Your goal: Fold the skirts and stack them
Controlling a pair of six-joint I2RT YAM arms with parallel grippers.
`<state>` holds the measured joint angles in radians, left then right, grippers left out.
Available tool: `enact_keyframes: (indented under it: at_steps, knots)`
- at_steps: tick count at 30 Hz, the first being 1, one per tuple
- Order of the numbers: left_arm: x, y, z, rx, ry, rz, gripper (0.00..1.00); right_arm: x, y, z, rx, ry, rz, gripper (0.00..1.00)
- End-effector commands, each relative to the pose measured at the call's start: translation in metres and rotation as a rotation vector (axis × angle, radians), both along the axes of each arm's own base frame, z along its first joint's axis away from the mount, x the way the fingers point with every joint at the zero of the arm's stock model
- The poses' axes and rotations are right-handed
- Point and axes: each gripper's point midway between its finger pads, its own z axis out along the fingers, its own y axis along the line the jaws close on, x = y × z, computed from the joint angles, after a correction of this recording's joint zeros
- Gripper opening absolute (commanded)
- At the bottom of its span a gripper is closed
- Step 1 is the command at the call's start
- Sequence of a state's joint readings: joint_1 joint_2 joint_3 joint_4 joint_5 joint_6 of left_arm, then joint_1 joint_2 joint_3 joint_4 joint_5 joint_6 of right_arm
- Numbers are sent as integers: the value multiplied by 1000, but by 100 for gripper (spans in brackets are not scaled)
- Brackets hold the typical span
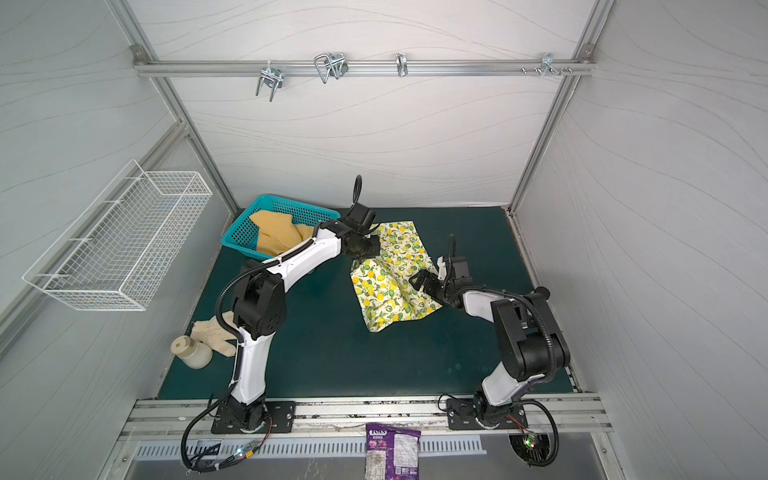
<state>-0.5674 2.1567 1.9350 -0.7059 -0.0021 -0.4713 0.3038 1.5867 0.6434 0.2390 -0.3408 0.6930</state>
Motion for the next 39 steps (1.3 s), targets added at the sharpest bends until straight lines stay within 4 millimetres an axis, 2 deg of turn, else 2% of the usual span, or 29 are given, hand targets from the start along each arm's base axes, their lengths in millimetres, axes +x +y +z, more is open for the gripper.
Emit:
enact_keyframes:
  at_steps: [1, 5, 8, 11, 14, 15, 16, 17, 21, 22, 28, 32, 35, 39]
  knots:
    - [7, -10, 7, 103, -22, -87, 20, -58, 8, -44, -24, 211, -26, 99]
    - [12, -42, 11, 132, -65, -163, 24, -76, 17, -40, -10, 191, -54, 99]
    - [3, -51, 12, 118, -42, -160, 44, -78, 17, -27, -17, 149, -59, 99]
    - [-11, -36, 14, 123, -17, -108, 60, -72, 10, -18, -76, 123, -56, 99]
    - [-30, -14, 31, 89, -52, -43, 73, -67, 4, -14, -78, 126, -59, 99]
    - [-39, -5, 37, 65, -61, -17, 79, -66, 3, -13, -71, 124, -62, 99]
    - [-52, 2, 36, 35, -51, -5, 92, -63, 1, -9, -69, 110, -62, 99]
    - [-63, 6, 40, 0, -51, 1, 99, -61, -1, -5, -74, 92, -58, 99]
    - [-117, 11, 34, -179, 48, 9, 99, -47, -5, 17, -90, 29, -43, 99]
    - [-132, 11, 27, -228, 85, 15, 99, -44, -5, 23, -97, 15, -36, 99]
    - [-198, 7, 11, -372, 139, 54, 99, -27, -6, 35, -105, -4, -17, 99]
    - [-226, 5, 8, -490, 146, 112, 99, -17, -7, 33, -106, 3, -12, 99]
    - [-237, 5, 15, -619, 130, 162, 99, -13, -7, 29, -92, 17, -9, 99]
    - [-251, 6, 25, -676, 112, 205, 99, -12, -6, 24, -80, 29, -3, 99]
